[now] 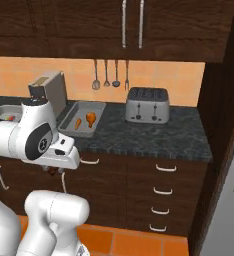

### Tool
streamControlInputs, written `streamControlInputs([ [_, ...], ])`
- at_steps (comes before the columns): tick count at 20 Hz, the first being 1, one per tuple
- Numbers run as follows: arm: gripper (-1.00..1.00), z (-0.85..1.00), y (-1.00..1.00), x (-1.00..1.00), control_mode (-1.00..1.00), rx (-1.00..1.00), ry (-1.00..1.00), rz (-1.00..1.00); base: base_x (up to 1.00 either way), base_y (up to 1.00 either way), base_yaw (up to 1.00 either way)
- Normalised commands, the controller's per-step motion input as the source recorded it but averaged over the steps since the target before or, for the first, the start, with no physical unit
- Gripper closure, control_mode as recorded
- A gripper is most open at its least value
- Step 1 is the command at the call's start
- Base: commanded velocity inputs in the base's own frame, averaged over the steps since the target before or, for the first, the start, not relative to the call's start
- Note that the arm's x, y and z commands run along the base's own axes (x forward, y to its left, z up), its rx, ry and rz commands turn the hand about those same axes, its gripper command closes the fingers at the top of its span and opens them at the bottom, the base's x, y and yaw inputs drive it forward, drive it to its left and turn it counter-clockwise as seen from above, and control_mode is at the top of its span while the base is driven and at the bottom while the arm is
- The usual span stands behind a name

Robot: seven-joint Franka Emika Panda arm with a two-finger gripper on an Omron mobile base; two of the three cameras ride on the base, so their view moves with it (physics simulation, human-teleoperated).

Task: Place one carrot and one chicken drumstick in each tupperware on the nearby counter, to pack two identical lunches.

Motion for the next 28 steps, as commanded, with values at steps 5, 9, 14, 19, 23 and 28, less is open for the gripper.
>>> streamControlInputs([
  [5,1.0,0.0,0.0,0.0,1.0,0.0,0.0,0.0,0.16,1.0,0.09],
  [9,1.0,0.0,0.0,0.0,1.0,0.0,0.0,0.0,0.31,1.0,0.08],
  [14,1.0,0.0,0.0,0.0,1.0,0.0,0.0,0.0,0.53,1.0,0.03],
  [19,1.0,0.0,0.0,0.0,1.0,0.0,0.0,0.0,0.8,0.7,-0.01],
  [23,1.0,0.0,0.0,0.0,1.0,0.0,0.0,0.0,0.59,0.26,-0.07],
  [28,1.0,0.0,0.09,0.27,-1.0,0.0,0.0,-0.04,0.37,0.11,-0.06],
])
